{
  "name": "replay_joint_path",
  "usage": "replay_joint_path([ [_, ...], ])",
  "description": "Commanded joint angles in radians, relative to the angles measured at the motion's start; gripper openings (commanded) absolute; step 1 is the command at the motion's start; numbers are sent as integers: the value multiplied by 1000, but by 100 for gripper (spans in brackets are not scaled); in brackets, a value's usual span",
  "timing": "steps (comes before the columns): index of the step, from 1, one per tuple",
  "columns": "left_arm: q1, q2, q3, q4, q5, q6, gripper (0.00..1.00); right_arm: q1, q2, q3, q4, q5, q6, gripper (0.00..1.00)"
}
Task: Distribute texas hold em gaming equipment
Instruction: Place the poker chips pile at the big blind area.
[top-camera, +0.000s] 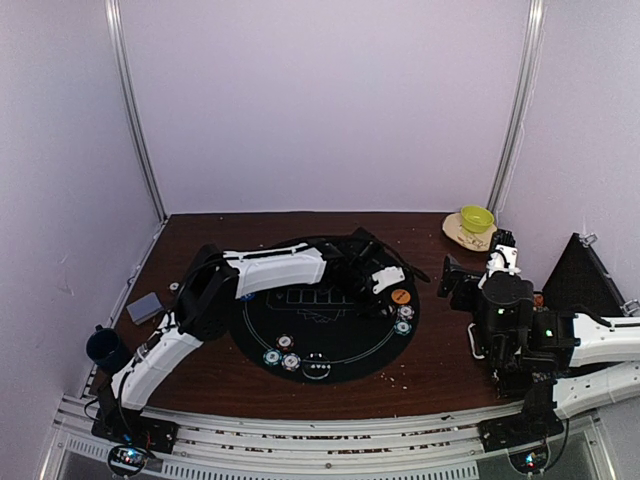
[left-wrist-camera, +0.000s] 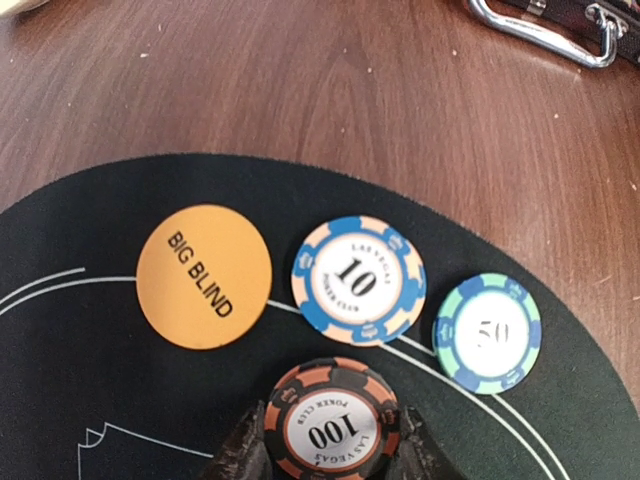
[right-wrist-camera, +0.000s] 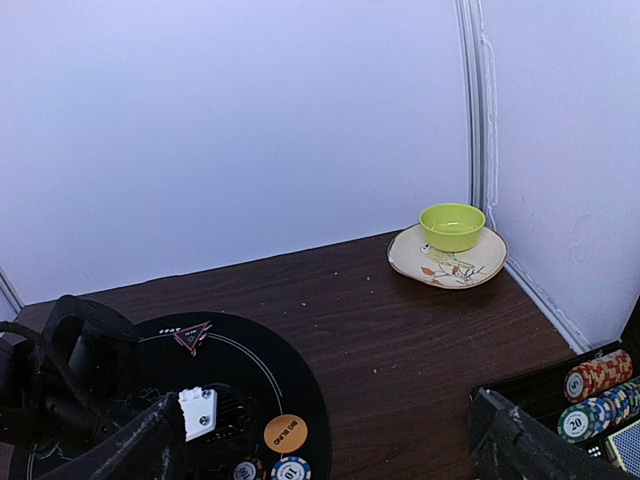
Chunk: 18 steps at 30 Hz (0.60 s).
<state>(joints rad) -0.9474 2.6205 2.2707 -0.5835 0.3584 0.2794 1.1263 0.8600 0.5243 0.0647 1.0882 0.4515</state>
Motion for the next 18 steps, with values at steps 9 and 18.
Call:
replay_joint_path([
  [9,-25,29,38,-14,29,3,30,4,-21,-6,-2,-9,0,100],
  [18,-25,6,-11,-1,-20,18,30,5,-19,-4,-2,-13,-1,100],
])
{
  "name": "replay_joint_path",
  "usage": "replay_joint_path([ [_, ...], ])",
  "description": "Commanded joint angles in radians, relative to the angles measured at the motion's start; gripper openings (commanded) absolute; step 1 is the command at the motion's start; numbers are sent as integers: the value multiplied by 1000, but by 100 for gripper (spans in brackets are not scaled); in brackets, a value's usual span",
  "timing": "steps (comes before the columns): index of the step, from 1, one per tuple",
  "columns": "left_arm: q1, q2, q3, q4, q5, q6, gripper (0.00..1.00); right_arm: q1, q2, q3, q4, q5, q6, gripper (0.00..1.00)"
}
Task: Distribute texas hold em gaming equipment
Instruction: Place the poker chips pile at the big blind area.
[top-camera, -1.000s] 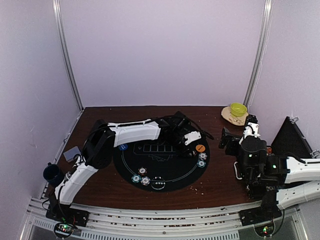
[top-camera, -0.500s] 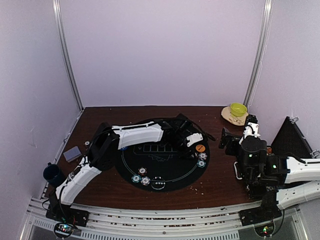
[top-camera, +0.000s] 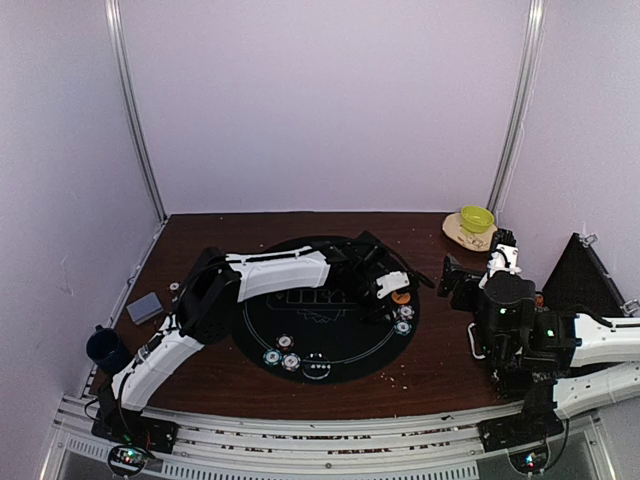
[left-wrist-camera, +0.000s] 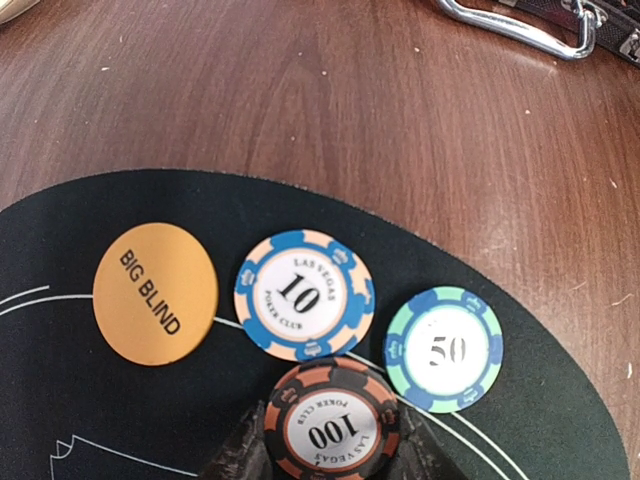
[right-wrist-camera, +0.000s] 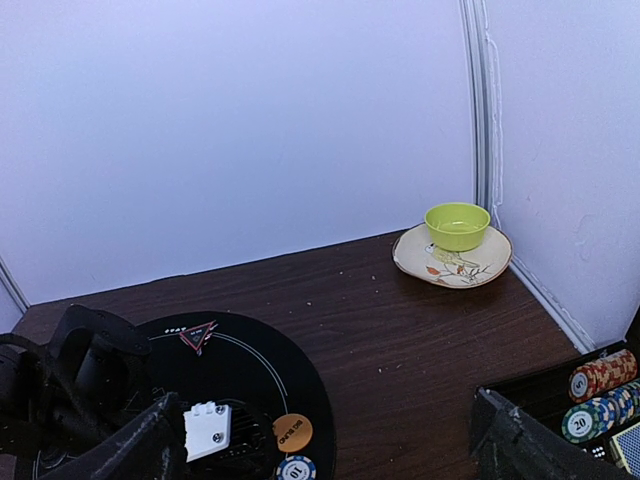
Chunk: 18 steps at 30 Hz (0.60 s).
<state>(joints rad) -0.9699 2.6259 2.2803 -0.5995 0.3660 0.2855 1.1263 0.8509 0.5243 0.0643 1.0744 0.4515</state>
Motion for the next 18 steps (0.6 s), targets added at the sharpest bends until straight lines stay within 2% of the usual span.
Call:
replay_joint_path([
  [1,-3,1,-21,16,-33,12,31,5,-10,-3,-2,1,-2,100],
  [7,-3,-1,-22,18,-58,17,36,4,-4,-3,-2,-2,-4,100],
  [12,-3,-3,-25,19,-81,22,46,6,-3,-2,0,-5,-5,100],
  [18,-3,-20,-38,29,-98,26,47,4,3,-2,2,-7,-7,100],
])
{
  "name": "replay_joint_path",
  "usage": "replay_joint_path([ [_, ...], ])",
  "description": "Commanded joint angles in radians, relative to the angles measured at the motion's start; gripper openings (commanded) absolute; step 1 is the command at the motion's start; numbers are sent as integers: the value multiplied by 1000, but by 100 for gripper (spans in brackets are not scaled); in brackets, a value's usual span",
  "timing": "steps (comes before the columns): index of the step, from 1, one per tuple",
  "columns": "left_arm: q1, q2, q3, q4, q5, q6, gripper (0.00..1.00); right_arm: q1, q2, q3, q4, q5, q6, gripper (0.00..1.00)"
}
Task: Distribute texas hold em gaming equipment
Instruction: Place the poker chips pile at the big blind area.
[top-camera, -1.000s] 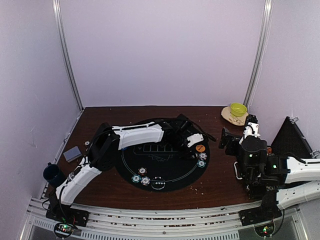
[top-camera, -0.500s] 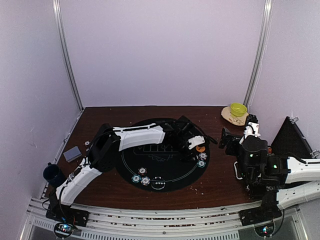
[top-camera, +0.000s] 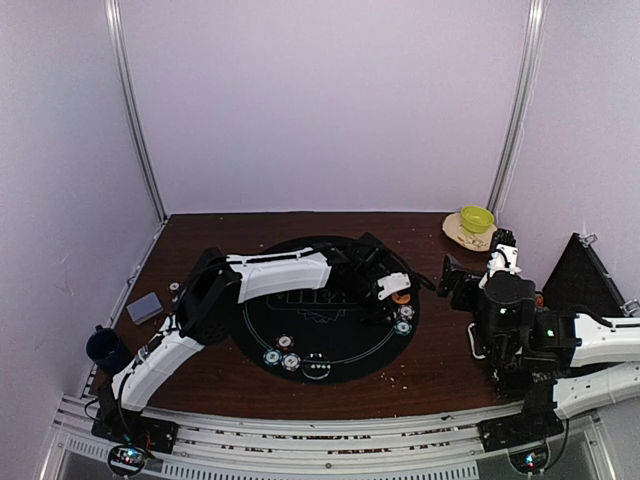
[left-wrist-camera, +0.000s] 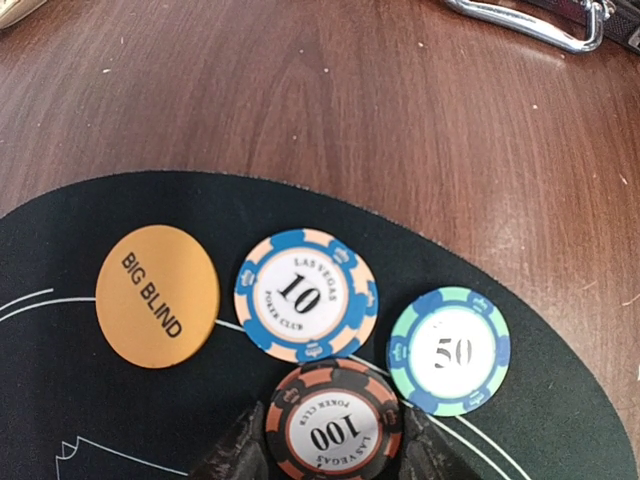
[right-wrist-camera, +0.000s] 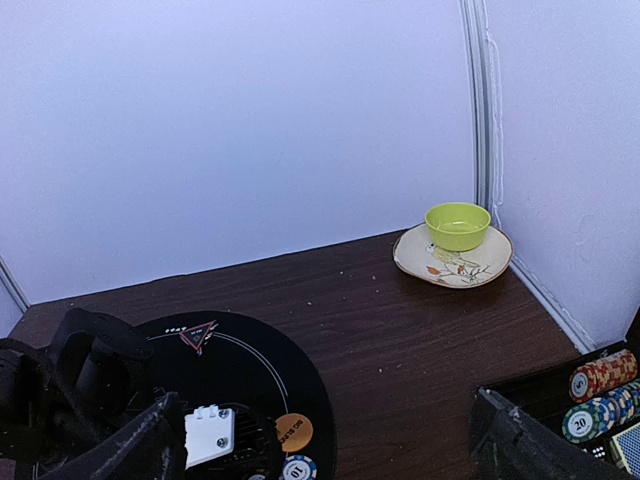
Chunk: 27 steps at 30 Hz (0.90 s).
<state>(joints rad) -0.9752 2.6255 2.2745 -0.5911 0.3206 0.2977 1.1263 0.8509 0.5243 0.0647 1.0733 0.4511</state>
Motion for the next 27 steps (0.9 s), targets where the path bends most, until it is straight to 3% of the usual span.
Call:
replay_joint_path([
  [1,3,-24,-36,24,-55,14,47,4,5,-1,1,-8,-6,100],
  [14,3,-34,-59,60,-144,11,48,5,13,1,3,-12,-9,100],
  [27,3,-71,-96,40,-93,41,48,5,16,3,1,-13,-10,100],
])
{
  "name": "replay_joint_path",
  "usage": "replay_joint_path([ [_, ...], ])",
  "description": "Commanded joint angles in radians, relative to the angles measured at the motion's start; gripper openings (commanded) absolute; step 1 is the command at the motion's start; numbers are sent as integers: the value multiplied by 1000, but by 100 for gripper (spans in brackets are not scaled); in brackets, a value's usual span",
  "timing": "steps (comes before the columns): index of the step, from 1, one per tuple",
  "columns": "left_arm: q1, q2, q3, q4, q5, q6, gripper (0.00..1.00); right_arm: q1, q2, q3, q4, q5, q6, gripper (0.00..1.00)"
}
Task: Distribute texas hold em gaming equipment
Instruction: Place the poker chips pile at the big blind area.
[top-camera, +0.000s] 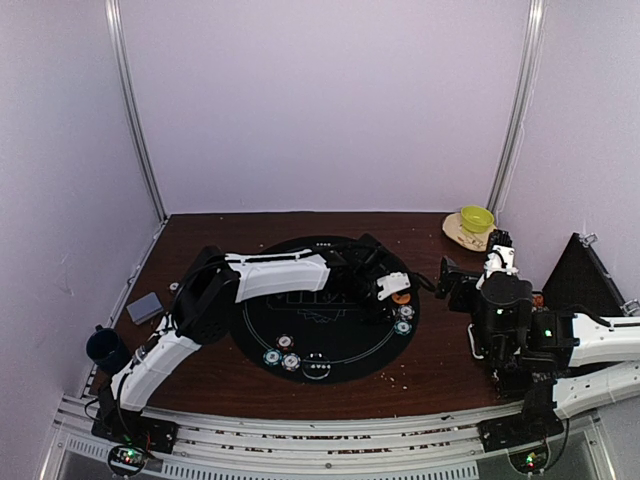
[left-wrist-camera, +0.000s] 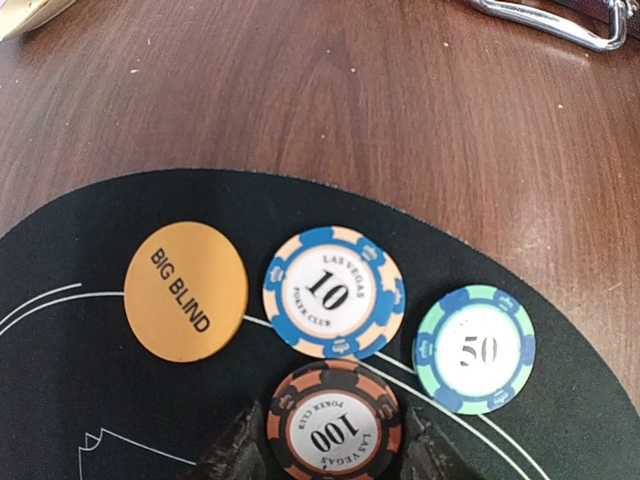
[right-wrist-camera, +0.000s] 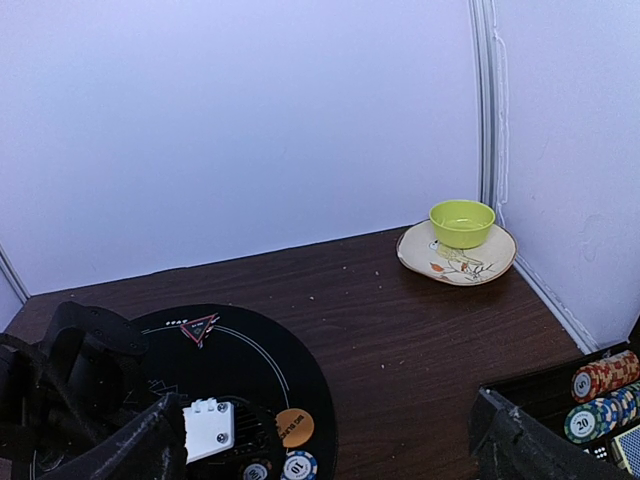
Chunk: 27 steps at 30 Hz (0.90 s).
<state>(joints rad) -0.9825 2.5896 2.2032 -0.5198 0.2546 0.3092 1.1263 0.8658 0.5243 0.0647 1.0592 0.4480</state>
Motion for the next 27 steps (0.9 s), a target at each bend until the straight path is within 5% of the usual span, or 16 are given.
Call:
replay_joint_path([
  [1,10,-34,-26,-29,-42,30,47,4,2,2,1,0,-8,100],
  [27,10,-30,-28,1,-144,19,43,5,16,7,3,-4,-10,100],
])
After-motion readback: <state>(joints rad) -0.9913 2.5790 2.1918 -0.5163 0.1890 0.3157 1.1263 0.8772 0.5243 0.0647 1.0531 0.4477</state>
